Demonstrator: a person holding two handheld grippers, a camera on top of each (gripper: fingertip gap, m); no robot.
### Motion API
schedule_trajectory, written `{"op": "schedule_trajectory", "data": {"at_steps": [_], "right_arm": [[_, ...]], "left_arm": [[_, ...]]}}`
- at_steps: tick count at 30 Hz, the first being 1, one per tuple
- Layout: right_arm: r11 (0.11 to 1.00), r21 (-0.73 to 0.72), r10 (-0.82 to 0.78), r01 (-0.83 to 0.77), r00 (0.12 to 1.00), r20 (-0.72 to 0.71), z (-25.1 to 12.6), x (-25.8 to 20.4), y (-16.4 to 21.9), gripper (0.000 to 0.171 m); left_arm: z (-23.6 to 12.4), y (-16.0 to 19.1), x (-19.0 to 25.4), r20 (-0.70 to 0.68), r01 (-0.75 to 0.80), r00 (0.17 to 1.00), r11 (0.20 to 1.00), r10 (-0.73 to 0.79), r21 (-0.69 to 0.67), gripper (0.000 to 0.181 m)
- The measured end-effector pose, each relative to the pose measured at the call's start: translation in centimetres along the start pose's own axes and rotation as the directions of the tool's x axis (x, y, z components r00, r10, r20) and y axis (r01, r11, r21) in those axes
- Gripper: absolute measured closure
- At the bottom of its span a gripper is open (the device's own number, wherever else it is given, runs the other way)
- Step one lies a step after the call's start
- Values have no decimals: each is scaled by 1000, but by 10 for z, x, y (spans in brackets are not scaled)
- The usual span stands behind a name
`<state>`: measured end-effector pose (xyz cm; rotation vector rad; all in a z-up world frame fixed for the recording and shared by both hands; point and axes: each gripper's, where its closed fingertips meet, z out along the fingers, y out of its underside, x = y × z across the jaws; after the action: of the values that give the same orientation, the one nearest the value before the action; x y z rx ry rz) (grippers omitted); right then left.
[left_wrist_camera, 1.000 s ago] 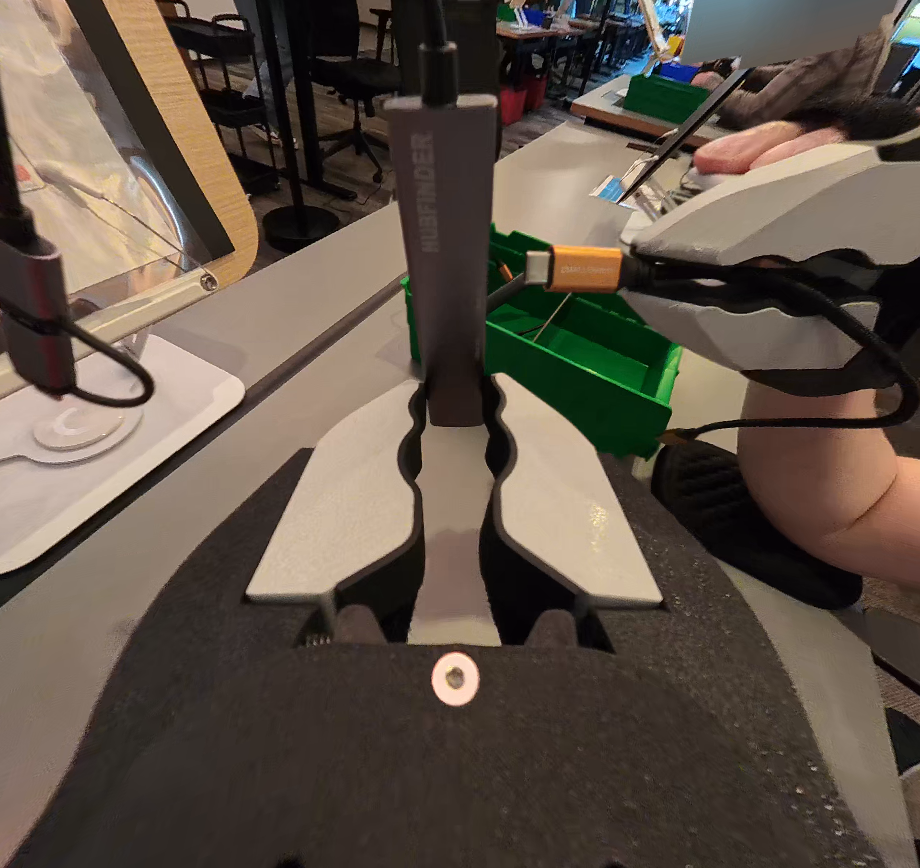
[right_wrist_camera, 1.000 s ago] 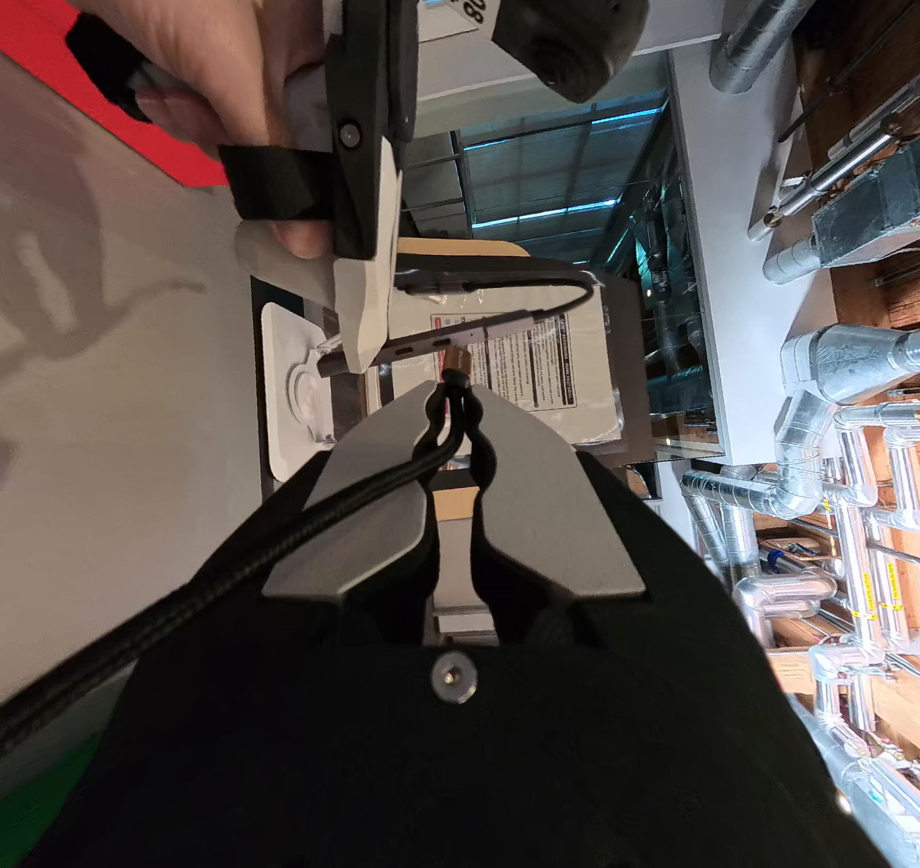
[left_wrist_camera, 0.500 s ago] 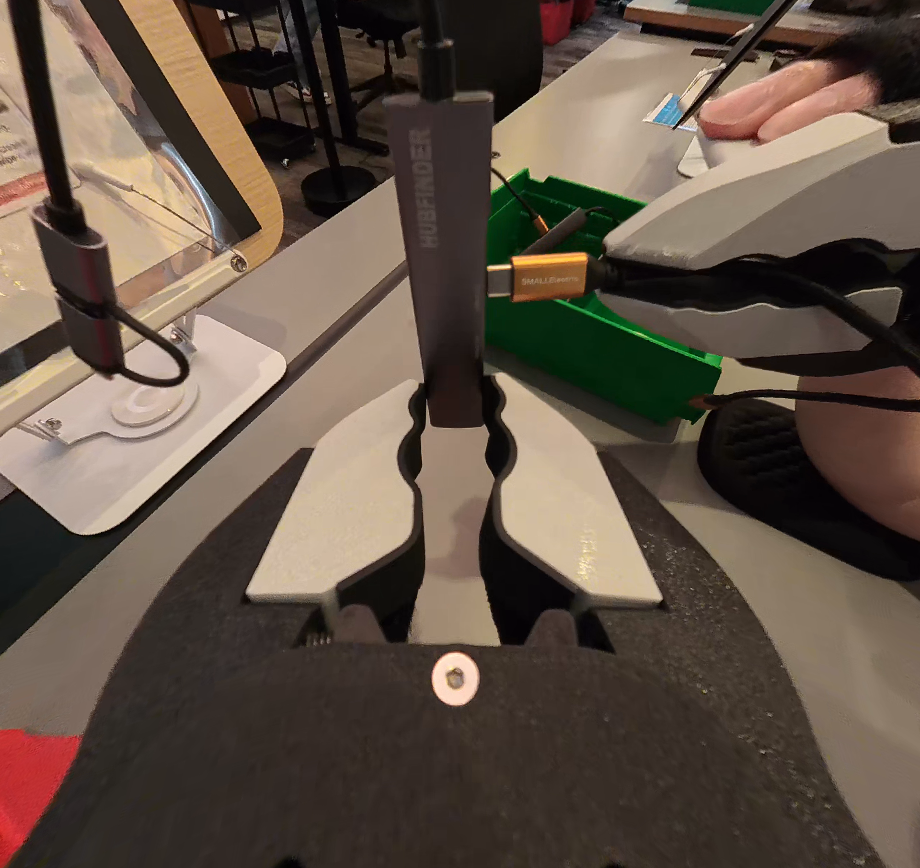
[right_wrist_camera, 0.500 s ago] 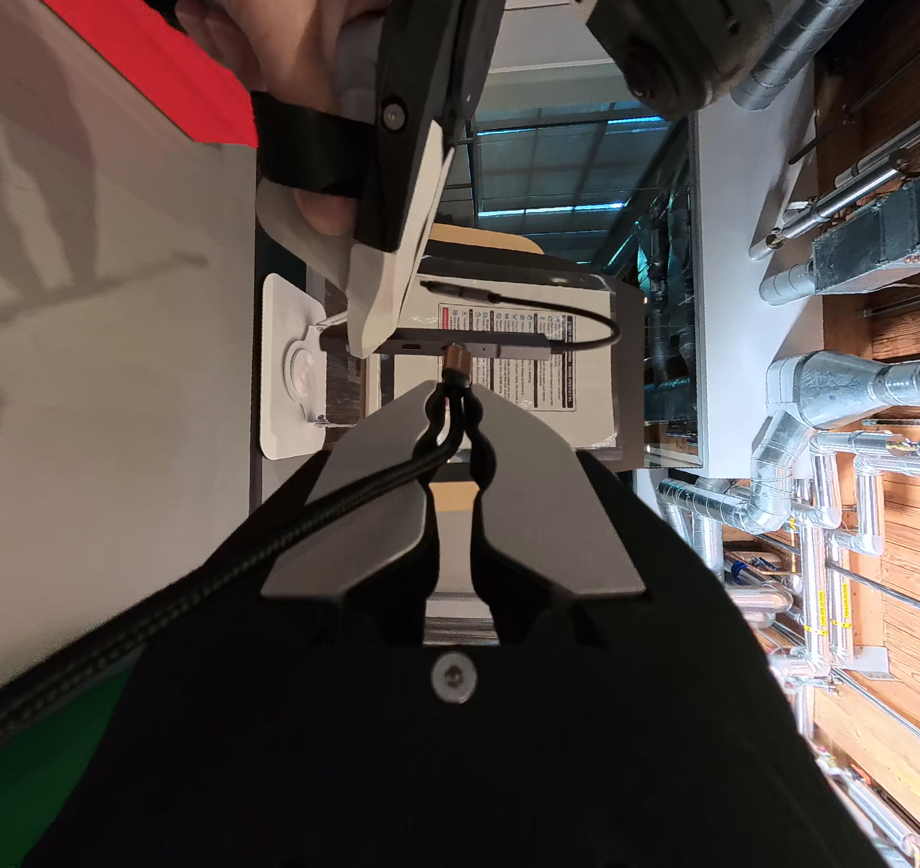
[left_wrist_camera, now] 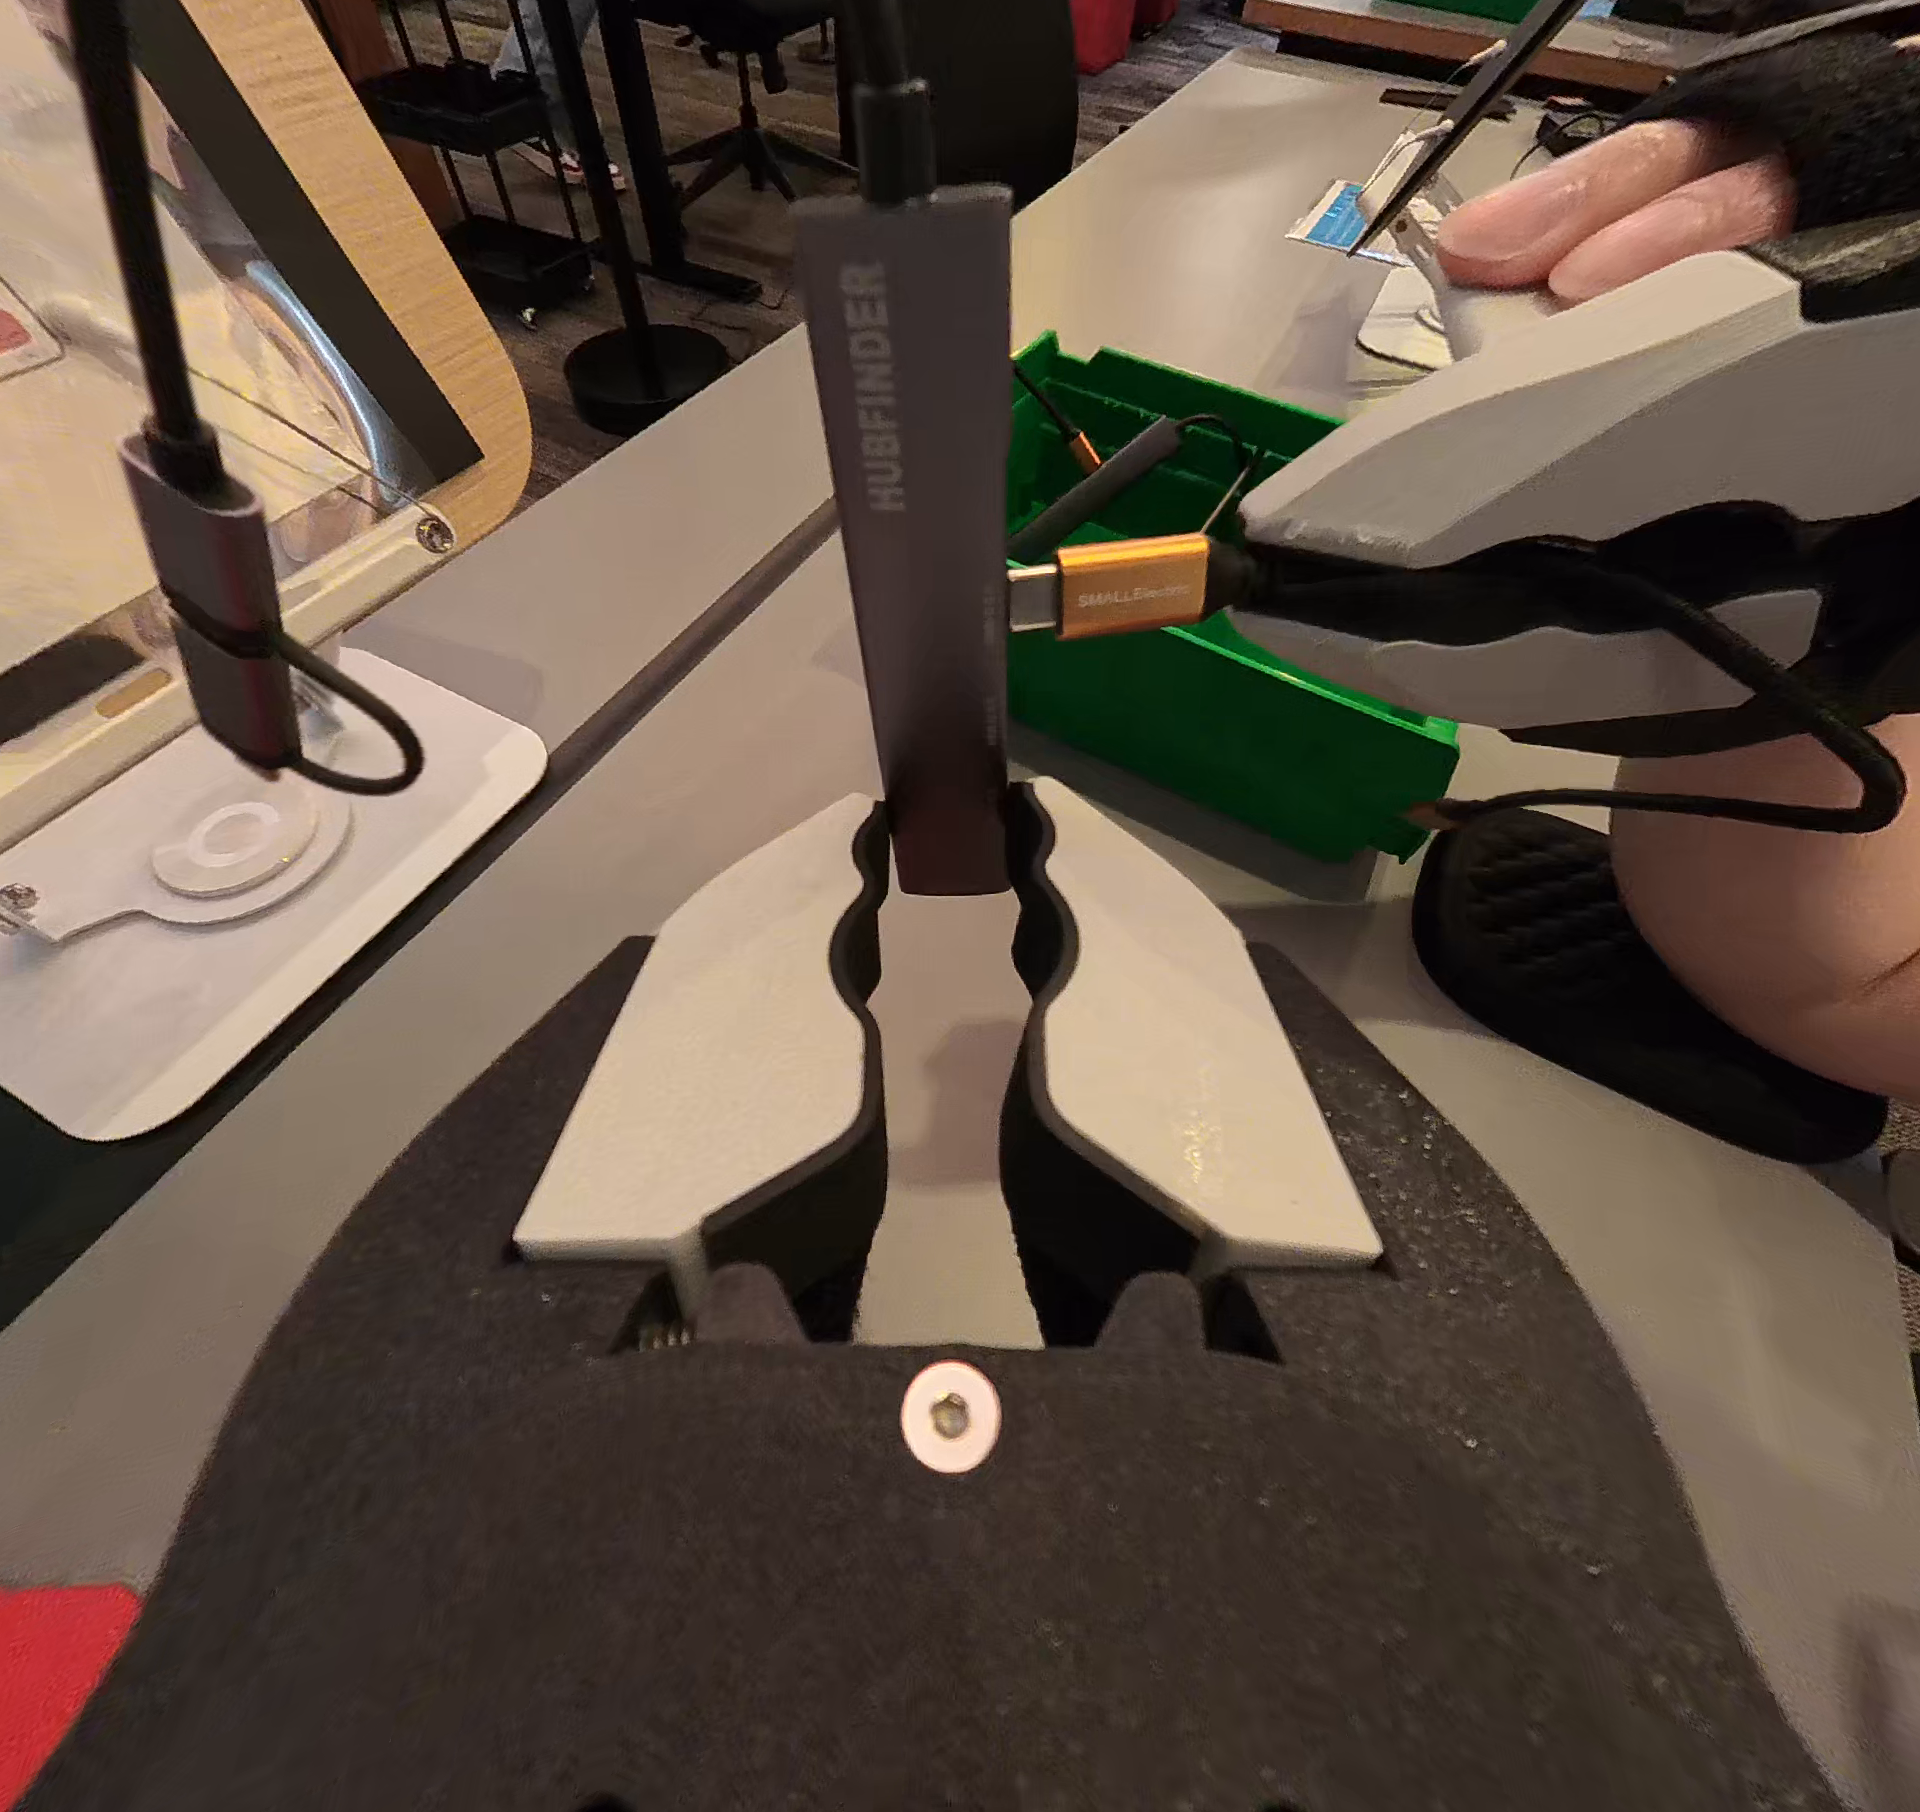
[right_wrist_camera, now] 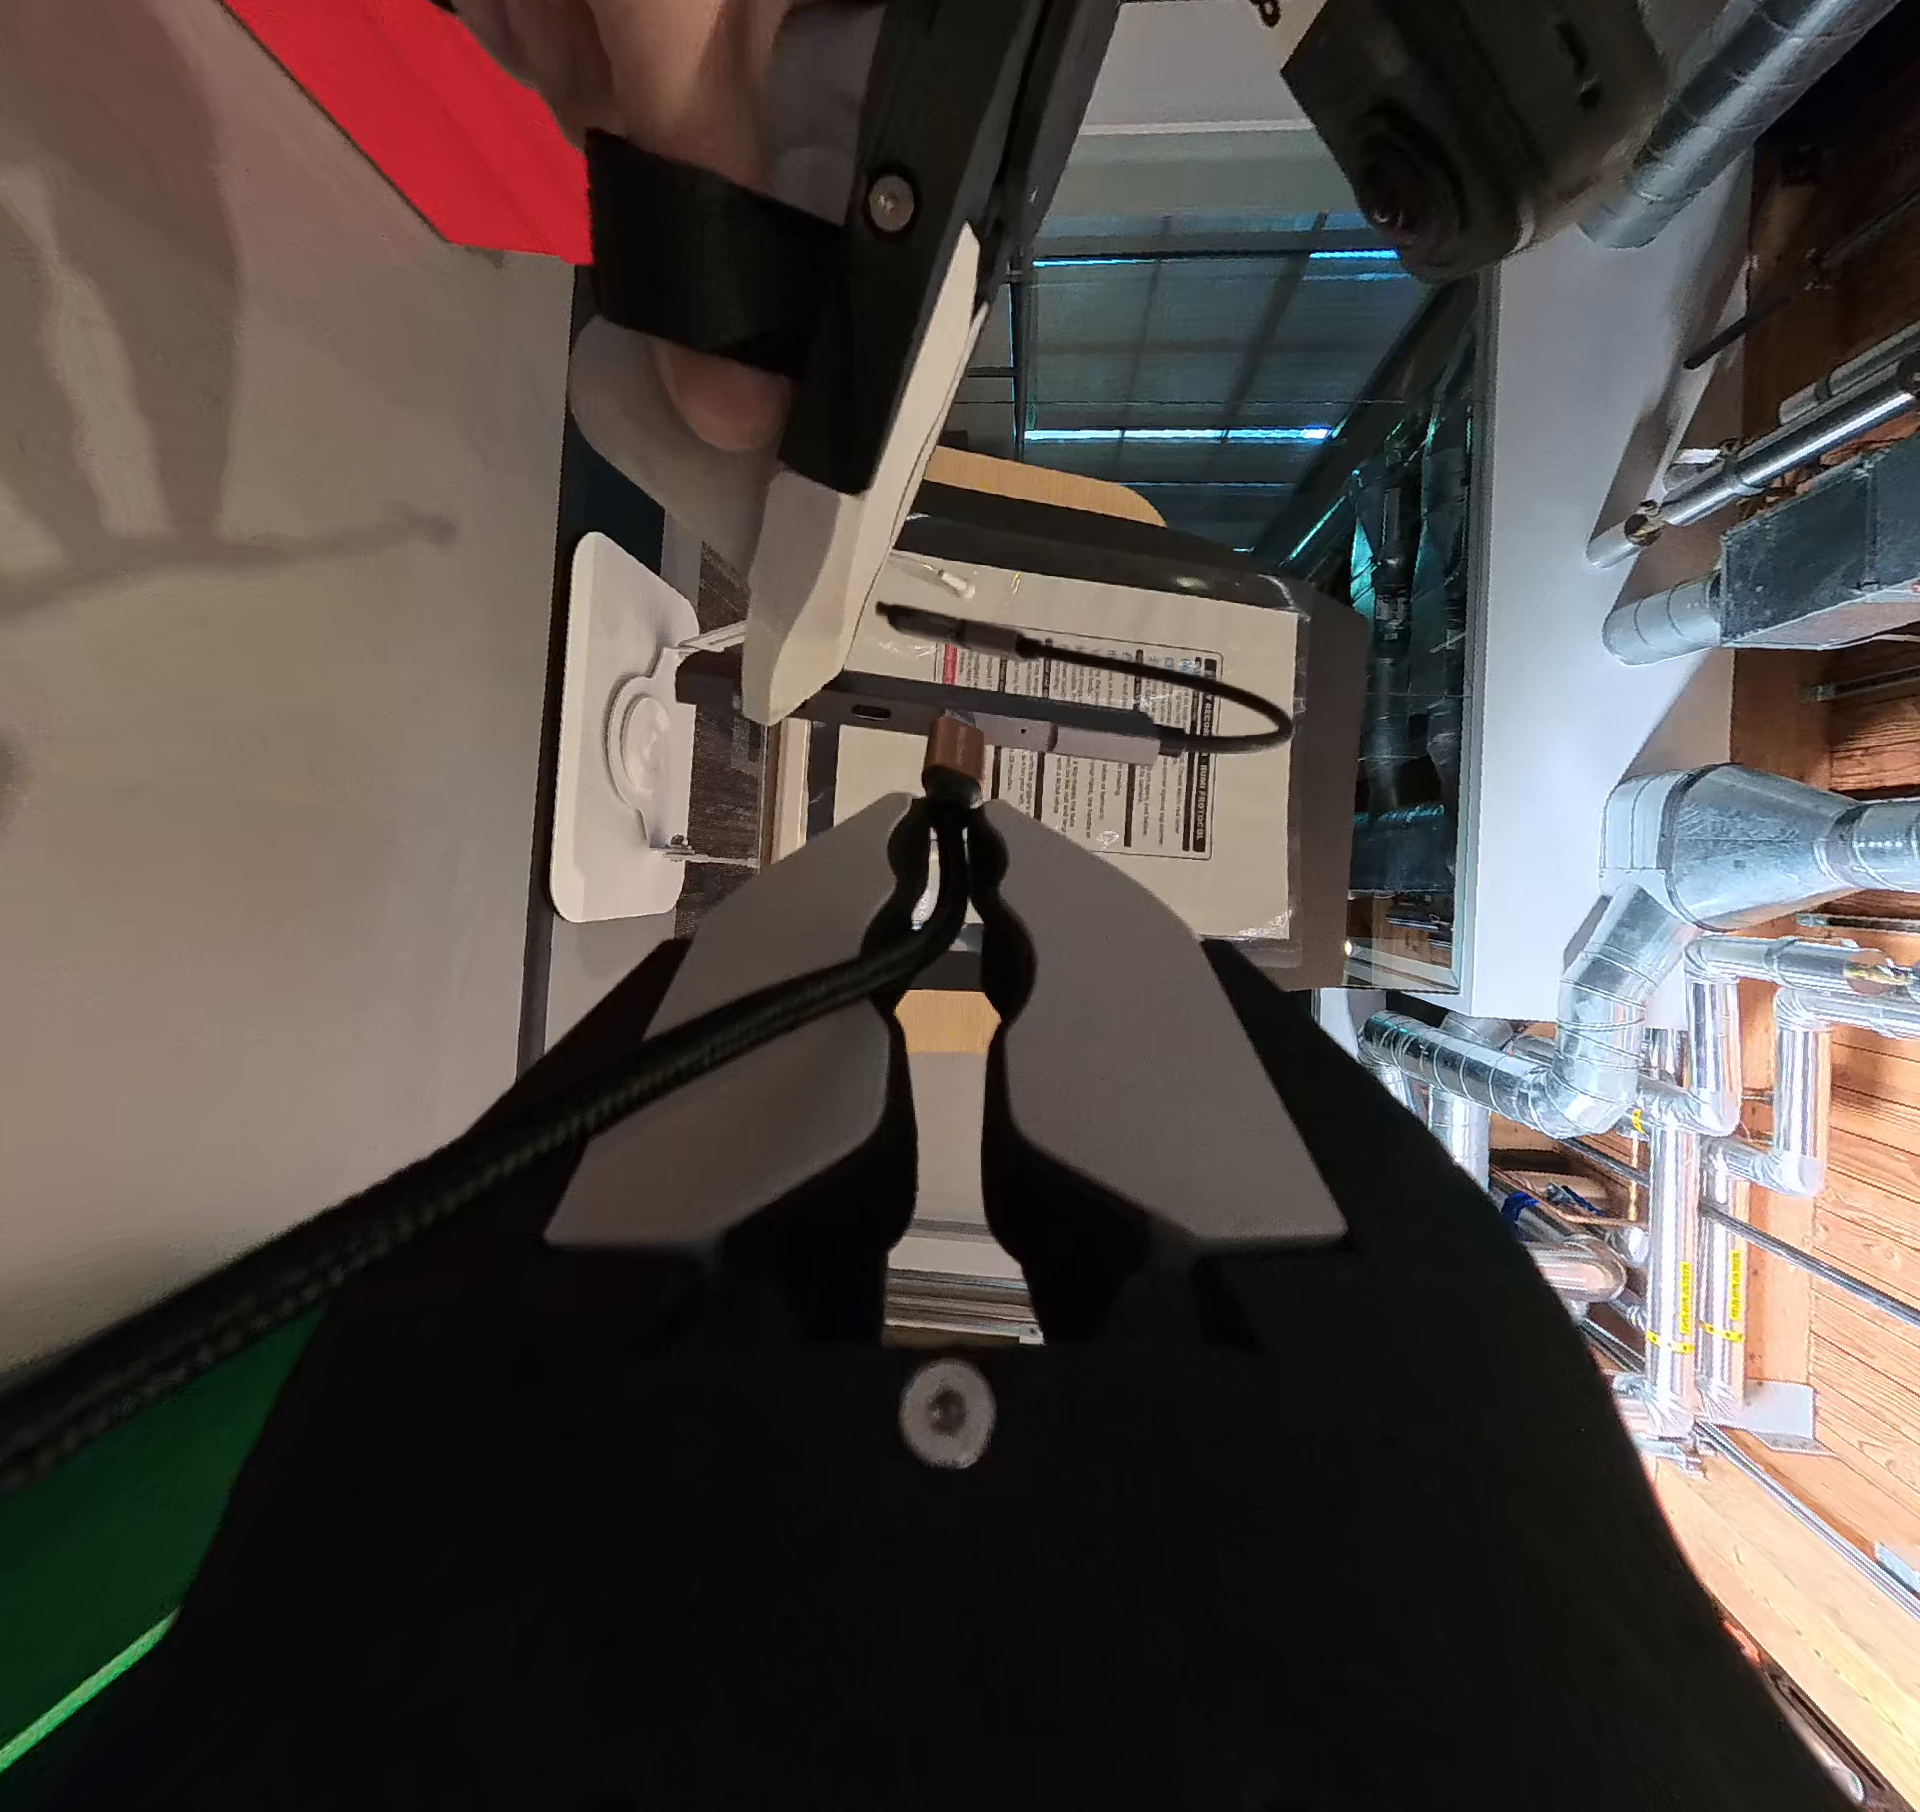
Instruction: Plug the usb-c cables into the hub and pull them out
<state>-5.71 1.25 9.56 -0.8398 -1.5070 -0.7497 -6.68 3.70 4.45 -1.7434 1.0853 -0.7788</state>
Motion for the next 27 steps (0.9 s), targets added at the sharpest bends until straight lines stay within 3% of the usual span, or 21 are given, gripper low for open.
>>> {"op": "schedule_trajectory", "data": {"at_steps": [1,9,27], "right_arm": [[1000,-2,-4,4,1000,1,0,0,0,164],[1000,-20,-21,21,1000,20,-4,-2,2,163],[993,-57,-98,102,993,71,-6,-11,2,163]], "left_arm": [[0,0,0,-2,-3,1000,1000,3,2,160],[3,1,5,-55,4,998,1000,-3,11,160],[4,12,6,-29,-60,998,995,58,-85,160]]}}
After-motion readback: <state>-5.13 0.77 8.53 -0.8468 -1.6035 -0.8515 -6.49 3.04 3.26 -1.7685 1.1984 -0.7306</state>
